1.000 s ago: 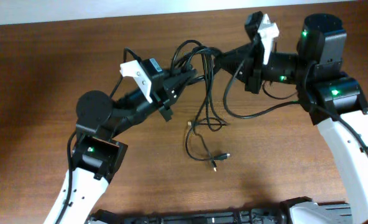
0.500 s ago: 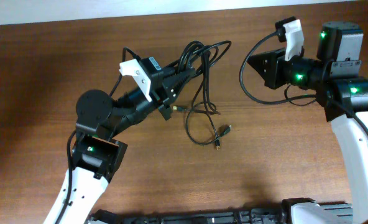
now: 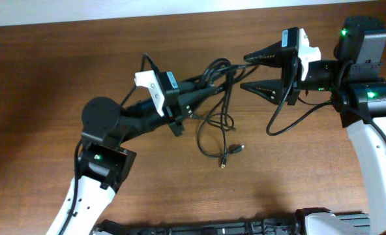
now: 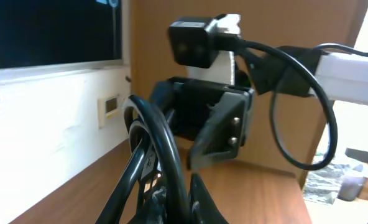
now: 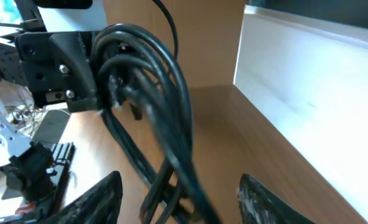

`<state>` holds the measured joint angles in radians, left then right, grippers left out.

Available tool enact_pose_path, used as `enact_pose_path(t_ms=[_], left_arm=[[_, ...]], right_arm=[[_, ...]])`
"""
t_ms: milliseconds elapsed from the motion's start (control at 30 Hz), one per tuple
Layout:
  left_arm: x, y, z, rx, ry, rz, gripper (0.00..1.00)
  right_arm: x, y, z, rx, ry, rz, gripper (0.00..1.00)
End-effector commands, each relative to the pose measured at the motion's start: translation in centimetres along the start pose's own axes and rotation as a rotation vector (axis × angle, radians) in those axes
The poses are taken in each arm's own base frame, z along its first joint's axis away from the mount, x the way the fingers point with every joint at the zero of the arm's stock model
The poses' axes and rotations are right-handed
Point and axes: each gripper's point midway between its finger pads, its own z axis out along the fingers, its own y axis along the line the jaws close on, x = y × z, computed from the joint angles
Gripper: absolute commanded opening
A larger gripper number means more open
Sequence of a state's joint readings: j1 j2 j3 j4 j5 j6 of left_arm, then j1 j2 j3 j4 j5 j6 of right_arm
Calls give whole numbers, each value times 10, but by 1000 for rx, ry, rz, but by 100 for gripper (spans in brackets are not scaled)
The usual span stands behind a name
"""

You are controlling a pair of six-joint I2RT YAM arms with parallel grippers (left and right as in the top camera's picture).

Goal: Untangle cables

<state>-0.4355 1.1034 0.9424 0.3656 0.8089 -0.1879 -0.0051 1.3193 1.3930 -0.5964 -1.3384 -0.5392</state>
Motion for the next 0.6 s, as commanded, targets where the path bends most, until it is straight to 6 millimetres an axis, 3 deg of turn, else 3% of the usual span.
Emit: enact_pose_path(t_ms=[0,100,333,433,467,567], left_arm=[[-15,-15,0,42,-35,39,0],[-18,-16,0,45,-45,27,0],[-26,-18,0,54,-74,0,0],[-25,-21,4,61,-76,-5,0],[-22,-20,6,59,-71,-12,0],[-18,-18,8,61,-64,-20,0]], right_arm=[[-9,12,0,-67,-40,-21,54],[-9,12,0,-67,-40,-21,41],[-15,23,-1,-126,-76,-21,39],[-18,28,-2,-156,-93,-20,31],[-18,28,-2,-156,-93,-20,21],[-18,28,-2,-156,-93,-19,8]])
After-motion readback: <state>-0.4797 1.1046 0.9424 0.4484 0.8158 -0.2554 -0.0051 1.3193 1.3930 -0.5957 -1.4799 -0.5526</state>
